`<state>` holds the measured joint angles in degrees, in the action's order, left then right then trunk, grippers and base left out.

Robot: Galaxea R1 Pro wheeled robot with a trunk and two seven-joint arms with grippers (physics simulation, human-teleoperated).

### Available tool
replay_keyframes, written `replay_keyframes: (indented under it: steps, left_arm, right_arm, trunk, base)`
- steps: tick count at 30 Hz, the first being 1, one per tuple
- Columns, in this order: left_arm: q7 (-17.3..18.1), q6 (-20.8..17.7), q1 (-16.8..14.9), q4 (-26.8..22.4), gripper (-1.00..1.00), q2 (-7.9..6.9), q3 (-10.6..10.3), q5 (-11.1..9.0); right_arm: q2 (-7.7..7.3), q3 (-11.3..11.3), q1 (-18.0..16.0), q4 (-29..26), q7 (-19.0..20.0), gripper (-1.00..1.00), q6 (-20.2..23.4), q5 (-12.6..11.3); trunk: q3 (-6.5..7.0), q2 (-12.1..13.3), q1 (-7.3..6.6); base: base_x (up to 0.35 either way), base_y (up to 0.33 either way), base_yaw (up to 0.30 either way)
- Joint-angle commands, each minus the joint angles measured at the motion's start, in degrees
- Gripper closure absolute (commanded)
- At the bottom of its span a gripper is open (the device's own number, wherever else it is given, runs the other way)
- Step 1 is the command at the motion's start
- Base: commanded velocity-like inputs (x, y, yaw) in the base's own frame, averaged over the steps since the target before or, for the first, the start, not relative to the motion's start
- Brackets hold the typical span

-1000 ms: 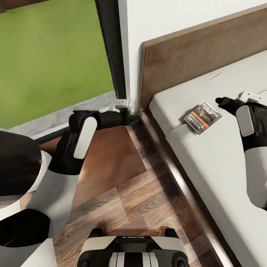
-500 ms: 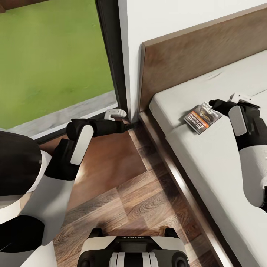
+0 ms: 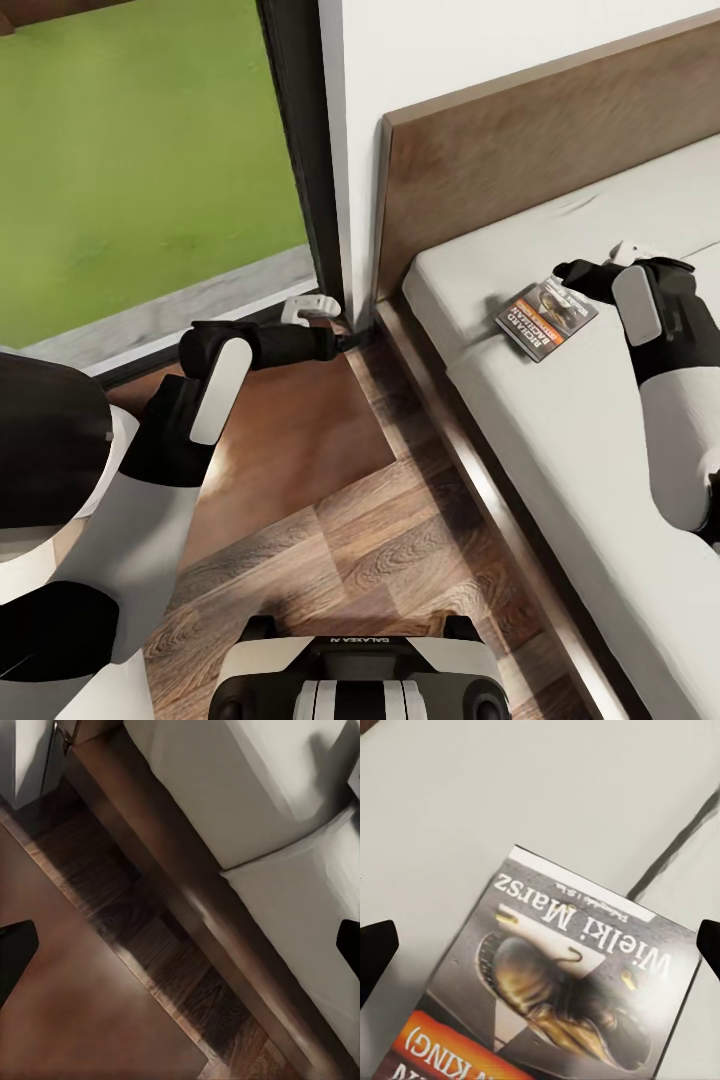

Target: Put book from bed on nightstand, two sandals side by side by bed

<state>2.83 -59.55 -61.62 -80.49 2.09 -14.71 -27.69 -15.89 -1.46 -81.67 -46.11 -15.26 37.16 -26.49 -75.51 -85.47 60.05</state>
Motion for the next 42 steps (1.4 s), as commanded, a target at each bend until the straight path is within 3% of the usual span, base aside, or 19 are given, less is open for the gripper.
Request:
replay_keyframes:
  steps: [1,3,4,7,11,14,17,25,30,35,42]
  left_arm:
    - [0.29,-0.22,-0.02,-0.02,-1.00,0.02,0.03,0.29]
    - [0.28,-0.22,-0.01,-0.02,-1.00,0.02,0.03,0.33]
    - [0.29,-0.22,-0.01,-0.02,-1.00,0.02,0.03,0.35]
    - [0.25,-0.22,0.06,-0.02,-1.00,0.00,0.03,0.38]
    - [0.19,-0.22,0.11,-0.02,-1.00,-0.04,0.03,0.35]
    - [0.15,-0.22,0.15,-0.02,-1.00,-0.05,0.03,0.35]
    - [0.09,-0.22,0.17,-0.02,-1.00,-0.06,0.03,0.35]
    - [0.04,0.51,0.26,0.22,-1.00,-0.06,0.03,0.28]
    - [-0.01,0.87,0.54,0.39,-1.00,-0.03,0.03,0.33]
    - [-0.02,1.11,0.96,0.42,-1.00,0.01,0.03,0.41]
    - [-0.02,1.29,1.14,0.54,-1.00,-0.12,0.03,0.36]
  right_arm:
    - [-0.02,-0.02,-0.35,0.25,-0.49,-1.00,0.18,-0.62]
    - [-0.05,-0.16,-0.99,0.89,-0.51,-1.00,0.17,-0.61]
    - [-0.06,-0.20,-11.68,19.63,-0.52,-1.00,0.15,-0.61]
    - [-0.09,-0.91,-12.65,20.24,-0.55,-1.00,0.08,-0.59]
    - [-0.06,-3.71,-13.03,20.44,-0.56,-1.00,-0.46,-0.55]
    - [-0.04,-6.07,-13.14,20.49,-0.62,-1.00,-1.26,-0.55]
    - [-0.02,-9.97,-13.21,20.54,-1.47,-1.00,-2.49,-0.53]
    - [-0.02,-11.54,-13.22,20.54,-3.83,-1.00,-3.00,-0.50]
    - [-0.02,-13.24,-13.21,20.54,-6.57,-1.00,-5.80,-0.58]
    - [-0.02,-13.90,-13.18,20.54,-9.04,-1.00,-7.01,-0.60]
    - [0.04,-13.96,-13.18,20.43,-9.35,-1.00,-8.12,-0.56]
  trunk:
    - [-0.03,-0.02,0.00]
    - [-0.03,-0.02,0.00]
    - [-0.03,-0.02,0.00]
    - [-0.03,-0.02,0.00]
    - [-0.03,-0.02,0.00]
    - [-0.03,-0.02,0.00]
    - [-0.03,-0.02,0.00]
    - [-0.03,-0.02,0.00]
    - [-0.03,-0.02,0.00]
    - [-0.03,-0.02,0.00]
    - [-0.03,-0.02,0.00]
  base:
    - [0.000,0.000,0.000]
    - [0.000,0.000,0.000]
    - [0.000,0.000,0.000]
    - [0.000,0.000,0.000]
    - [0.000,0.000,0.000]
    - [0.000,0.000,0.000]
    - [0.000,0.000,0.000]
    - [0.000,0.000,0.000]
    - [0.000,0.000,0.000]
    - [0.000,0.000,0.000]
    - [0.000,0.000,0.000]
